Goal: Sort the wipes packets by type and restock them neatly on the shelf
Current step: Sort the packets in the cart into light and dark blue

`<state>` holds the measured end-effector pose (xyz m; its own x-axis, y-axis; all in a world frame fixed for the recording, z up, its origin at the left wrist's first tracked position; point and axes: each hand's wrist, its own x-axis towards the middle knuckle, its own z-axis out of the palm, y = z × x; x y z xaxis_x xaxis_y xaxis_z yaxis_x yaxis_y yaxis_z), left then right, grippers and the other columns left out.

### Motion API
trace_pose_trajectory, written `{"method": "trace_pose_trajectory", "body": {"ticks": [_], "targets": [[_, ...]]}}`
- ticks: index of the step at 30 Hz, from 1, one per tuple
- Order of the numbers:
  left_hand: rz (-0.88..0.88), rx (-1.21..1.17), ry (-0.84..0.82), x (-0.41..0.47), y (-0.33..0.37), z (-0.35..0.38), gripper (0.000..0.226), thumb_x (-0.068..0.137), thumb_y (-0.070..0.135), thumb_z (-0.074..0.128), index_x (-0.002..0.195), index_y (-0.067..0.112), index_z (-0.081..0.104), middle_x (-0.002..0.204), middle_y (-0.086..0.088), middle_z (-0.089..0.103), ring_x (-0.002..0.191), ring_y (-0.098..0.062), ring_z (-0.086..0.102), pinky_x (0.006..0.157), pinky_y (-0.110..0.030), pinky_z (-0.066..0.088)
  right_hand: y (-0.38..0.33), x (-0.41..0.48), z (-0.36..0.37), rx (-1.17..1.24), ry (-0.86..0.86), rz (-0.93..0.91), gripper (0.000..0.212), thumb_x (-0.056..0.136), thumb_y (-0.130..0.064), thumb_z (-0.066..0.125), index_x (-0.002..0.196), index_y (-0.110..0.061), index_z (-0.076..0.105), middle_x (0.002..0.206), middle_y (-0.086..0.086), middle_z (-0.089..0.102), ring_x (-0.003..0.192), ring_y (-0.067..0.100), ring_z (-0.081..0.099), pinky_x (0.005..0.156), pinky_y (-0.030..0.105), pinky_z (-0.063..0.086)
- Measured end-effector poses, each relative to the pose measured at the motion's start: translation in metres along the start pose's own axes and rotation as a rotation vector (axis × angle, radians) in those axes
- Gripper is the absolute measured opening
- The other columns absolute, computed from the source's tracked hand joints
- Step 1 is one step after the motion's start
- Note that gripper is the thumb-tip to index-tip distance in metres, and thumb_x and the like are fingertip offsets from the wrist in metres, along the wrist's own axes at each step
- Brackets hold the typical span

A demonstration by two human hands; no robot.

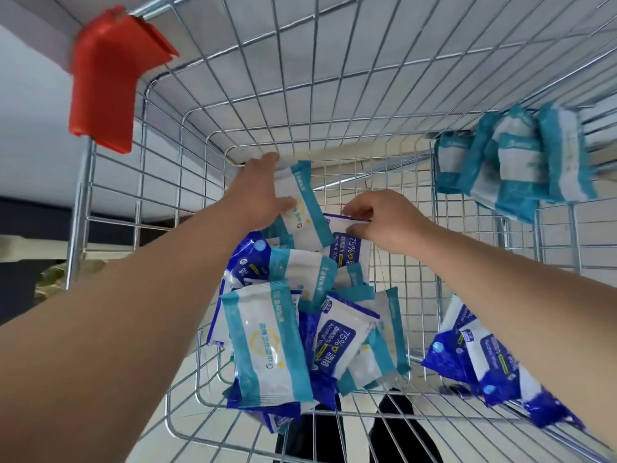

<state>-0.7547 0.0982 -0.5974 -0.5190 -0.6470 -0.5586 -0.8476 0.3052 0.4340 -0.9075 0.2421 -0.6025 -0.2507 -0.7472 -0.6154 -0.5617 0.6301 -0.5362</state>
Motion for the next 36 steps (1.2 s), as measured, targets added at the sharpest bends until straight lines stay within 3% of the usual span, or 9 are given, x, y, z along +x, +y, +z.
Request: {"method": "trace_pose_trajectory", "body": {"ticks": [3,7,11,16,20,23,26,31,36], "targets": [[0.036,0.033,-0.016,-0.022,0.006,-0.003,0.072,0.07,0.052,0.077,0.131,0.025,0.051,0.134,-0.007,0.042,0.128,-0.026,0.04,0.107,-0.04,0.035,0.004,-0.01,0.005,-0.078,-0.018,-0.013,0.045,0.082,-0.023,0.071,0.125,-0.018,0.06,0.123,0.005,0.058,0.111,0.022,0.055,0.092,0.033,0.046],[0.057,0.175,-0.254,-0.058,0.019,-0.006,0.062,0.039,0.08,0.068,0.089,0.044,0.065,0.119,0.004,0.044,0.124,-0.021,0.037,0.109,-0.044,0.032,0.01,-0.02,0.01,-0.124,-0.016,0.004,0.057,0.081,-0.024,0.073,0.134,-0.015,0.051,0.13,0.011,0.05,0.12,0.029,0.049,0.1,0.038,0.042],[0.038,0.247,-0.34,-0.063,0.011,0.003,0.072,0.054,0.057,0.082,0.116,0.024,0.066,0.128,0.003,0.051,0.122,-0.02,0.043,0.106,-0.037,0.037,0.011,-0.024,0.009,-0.067,-0.031,0.002,0.058,0.083,-0.021,0.071,0.135,-0.014,0.049,0.131,0.013,0.051,0.117,0.028,0.051,0.099,0.038,0.043],[0.03,0.125,-0.265,-0.059,0.002,0.004,0.058,0.073,0.035,0.081,0.123,0.013,0.061,0.124,-0.002,0.058,0.112,-0.02,0.053,0.094,-0.03,0.041,0.013,-0.028,0.006,0.007,-0.035,0.007,0.051,0.087,-0.017,0.066,0.135,-0.015,0.05,0.137,0.007,0.049,0.118,0.022,0.052,0.088,0.027,0.042],[-0.006,-0.046,0.004,-0.046,0.001,-0.007,0.035,0.089,0.026,0.066,0.116,0.005,0.059,0.111,-0.009,0.061,0.093,-0.025,0.055,0.069,-0.026,0.038,0.012,-0.033,0.002,0.153,-0.018,0.005,0.04,0.088,-0.019,0.065,0.127,-0.022,0.059,0.133,0.001,0.055,0.108,0.014,0.054,0.073,0.018,0.043],[-0.038,-0.036,0.134,-0.031,0.001,-0.007,0.028,0.094,0.023,0.058,0.114,0.003,0.056,0.113,-0.015,0.057,0.094,-0.025,0.053,0.073,-0.029,0.039,0.009,-0.036,0.0,0.219,-0.022,0.008,0.036,0.087,-0.019,0.066,0.124,-0.02,0.062,0.123,-0.001,0.061,0.105,0.012,0.057,0.071,0.015,0.042],[-0.058,-0.018,0.045,-0.016,0.001,0.003,0.044,0.084,0.033,0.07,0.115,0.005,0.056,0.12,-0.017,0.053,0.102,-0.029,0.056,0.077,-0.031,0.044,0.011,-0.038,0.001,0.237,-0.044,0.033,0.038,0.087,-0.016,0.065,0.125,-0.019,0.061,0.117,-0.002,0.063,0.101,0.012,0.058,0.068,0.014,0.043],[-0.098,0.012,0.007,-0.009,0.008,0.019,0.082,0.06,0.039,0.088,0.126,0.009,0.049,0.128,-0.014,0.047,0.119,-0.028,0.048,0.104,-0.038,0.041,0.017,-0.04,0.013,0.196,-0.125,0.086,0.035,0.082,-0.014,0.072,0.116,-0.016,0.066,0.1,-0.003,0.064,0.089,0.012,0.06,0.076,0.02,0.046],[-0.185,-0.269,0.119,-0.01,0.01,0.016,0.096,0.059,0.02,0.091,0.133,0.009,0.03,0.115,-0.003,0.045,0.099,-0.019,0.047,0.079,-0.028,0.04,0.018,-0.04,0.027,0.201,-0.144,0.106,0.014,0.083,-0.017,0.071,0.097,-0.016,0.072,0.081,-0.004,0.065,0.07,0.008,0.059,0.068,0.024,0.051]]}}
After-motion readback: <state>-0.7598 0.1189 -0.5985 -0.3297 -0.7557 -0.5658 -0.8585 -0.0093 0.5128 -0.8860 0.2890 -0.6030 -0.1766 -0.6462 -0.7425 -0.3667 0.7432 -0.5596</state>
